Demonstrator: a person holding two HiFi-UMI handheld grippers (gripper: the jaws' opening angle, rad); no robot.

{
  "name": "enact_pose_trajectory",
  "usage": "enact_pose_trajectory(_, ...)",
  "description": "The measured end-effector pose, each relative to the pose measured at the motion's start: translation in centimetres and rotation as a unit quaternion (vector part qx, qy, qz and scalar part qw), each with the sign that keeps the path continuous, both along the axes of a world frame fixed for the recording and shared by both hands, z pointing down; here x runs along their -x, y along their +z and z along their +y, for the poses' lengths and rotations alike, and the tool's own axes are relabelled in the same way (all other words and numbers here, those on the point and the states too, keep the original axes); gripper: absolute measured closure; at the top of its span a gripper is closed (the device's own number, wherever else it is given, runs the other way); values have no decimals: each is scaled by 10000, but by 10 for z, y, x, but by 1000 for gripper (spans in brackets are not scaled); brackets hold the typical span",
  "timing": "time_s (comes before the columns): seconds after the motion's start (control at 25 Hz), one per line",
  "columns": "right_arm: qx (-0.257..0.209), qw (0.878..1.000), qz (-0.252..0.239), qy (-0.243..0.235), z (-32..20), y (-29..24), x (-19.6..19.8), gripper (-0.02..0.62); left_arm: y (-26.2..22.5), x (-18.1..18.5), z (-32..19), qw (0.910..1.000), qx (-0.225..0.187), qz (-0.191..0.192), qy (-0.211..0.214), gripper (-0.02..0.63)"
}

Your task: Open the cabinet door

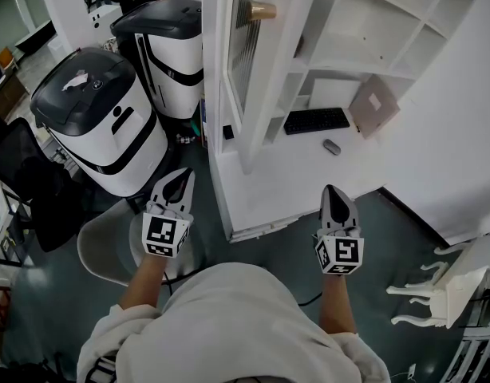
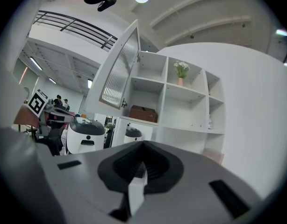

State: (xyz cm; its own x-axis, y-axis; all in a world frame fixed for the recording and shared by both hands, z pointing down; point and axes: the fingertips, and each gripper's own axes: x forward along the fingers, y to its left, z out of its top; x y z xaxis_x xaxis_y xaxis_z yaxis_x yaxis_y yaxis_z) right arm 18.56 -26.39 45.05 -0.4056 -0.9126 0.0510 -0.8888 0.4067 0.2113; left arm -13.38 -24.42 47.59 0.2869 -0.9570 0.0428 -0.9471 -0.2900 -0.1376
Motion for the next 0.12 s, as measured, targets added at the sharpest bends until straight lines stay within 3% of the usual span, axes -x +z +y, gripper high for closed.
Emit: enact_pose_trajectory(0.12, 10, 10000, 4, -8, 0, -1, 0, 594, 0, 0, 0, 10000, 9, -22, -3, 607)
